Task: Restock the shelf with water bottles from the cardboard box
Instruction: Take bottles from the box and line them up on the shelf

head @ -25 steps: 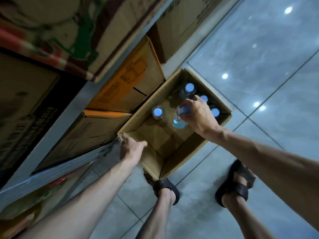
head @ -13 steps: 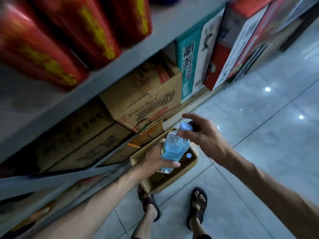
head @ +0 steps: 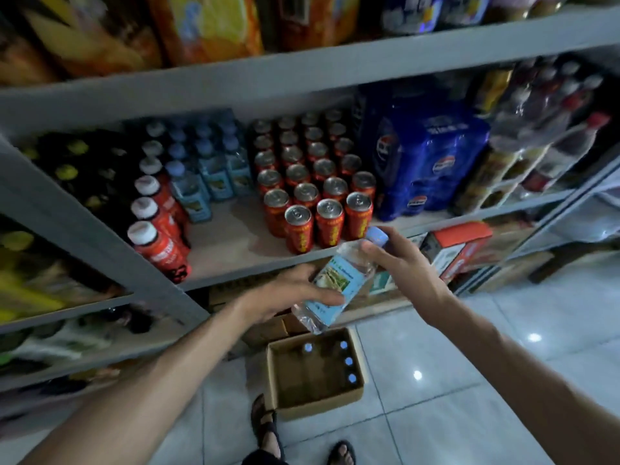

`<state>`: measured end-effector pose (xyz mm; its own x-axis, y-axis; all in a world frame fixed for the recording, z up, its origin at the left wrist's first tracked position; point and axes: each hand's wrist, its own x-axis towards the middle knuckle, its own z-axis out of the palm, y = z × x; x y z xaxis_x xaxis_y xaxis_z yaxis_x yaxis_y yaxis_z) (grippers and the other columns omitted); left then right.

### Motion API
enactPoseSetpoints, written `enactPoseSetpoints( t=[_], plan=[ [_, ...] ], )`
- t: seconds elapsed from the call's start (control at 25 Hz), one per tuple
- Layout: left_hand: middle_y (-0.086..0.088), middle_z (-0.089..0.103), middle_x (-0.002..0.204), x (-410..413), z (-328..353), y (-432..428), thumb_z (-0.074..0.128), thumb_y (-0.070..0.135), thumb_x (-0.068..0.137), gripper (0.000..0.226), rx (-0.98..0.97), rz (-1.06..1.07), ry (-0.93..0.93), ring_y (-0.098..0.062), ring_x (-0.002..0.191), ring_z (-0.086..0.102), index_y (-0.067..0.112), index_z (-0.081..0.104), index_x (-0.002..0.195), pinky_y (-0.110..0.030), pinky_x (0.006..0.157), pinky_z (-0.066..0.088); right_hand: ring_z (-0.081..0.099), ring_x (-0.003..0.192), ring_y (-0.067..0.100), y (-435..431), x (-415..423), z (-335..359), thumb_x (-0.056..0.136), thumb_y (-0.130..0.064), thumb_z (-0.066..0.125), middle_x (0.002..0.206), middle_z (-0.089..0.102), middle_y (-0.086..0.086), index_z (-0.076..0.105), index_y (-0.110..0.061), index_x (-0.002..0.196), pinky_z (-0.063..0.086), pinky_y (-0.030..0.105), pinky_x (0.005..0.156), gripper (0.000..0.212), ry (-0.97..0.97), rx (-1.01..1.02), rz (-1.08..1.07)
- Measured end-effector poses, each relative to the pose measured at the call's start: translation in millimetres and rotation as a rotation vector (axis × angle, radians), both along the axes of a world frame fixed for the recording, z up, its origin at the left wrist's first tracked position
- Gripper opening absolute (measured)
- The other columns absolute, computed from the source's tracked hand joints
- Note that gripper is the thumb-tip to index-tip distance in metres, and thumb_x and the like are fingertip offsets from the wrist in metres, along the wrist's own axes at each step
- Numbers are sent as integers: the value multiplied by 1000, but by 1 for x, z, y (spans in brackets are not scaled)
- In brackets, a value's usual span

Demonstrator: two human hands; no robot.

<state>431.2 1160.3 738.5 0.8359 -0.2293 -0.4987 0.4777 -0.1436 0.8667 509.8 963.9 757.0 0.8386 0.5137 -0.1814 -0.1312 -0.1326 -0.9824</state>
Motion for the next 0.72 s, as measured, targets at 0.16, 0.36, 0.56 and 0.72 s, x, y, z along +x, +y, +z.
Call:
enactPoseSetpoints(
  t=[0.16, 0.36, 0.56, 0.72],
  plan=[
    [3, 74, 92, -9, 29, 21, 80, 21, 75, 35, 107, 151, -108, -13, 86, 69, 14, 67, 107, -24, 75, 52, 69, 101, 21, 44, -8, 27, 89, -20, 69, 106, 70, 15, 59, -7, 115, 56, 38, 89, 30, 15, -33, 197],
    [2, 74, 101, -12, 42, 62, 86, 33, 65, 54, 223, 254, -137, -14, 93, 70, 18, 63, 113, -32, 83, 57, 72, 96, 22, 94, 7, 41, 81, -17, 76, 100, 76, 9, 70, -8, 104, 55, 36, 89, 26, 65, -129, 307],
    [3, 67, 116, -8, 12, 114, 86, 44, 57, 73, 303, 421, -106, -12, 103, 64, 23, 56, 120, -37, 93, 53, 72, 81, 9, 156, 32, 46, 59, -31, 88, 89, 76, -1, 74, -13, 95, 59, 38, 76, 42, -163, -357, 357],
    [-2, 42, 148, -1, -23, 151, 76, 42, 76, 81, 747, 397, -67, -22, 132, 43, 21, 37, 144, -30, 105, 38, 59, 60, -6, 222, 61, 48, 63, -21, 89, 72, 62, -17, 65, -19, 84, 39, 2, 50, 31, -485, -458, 297]
  ],
)
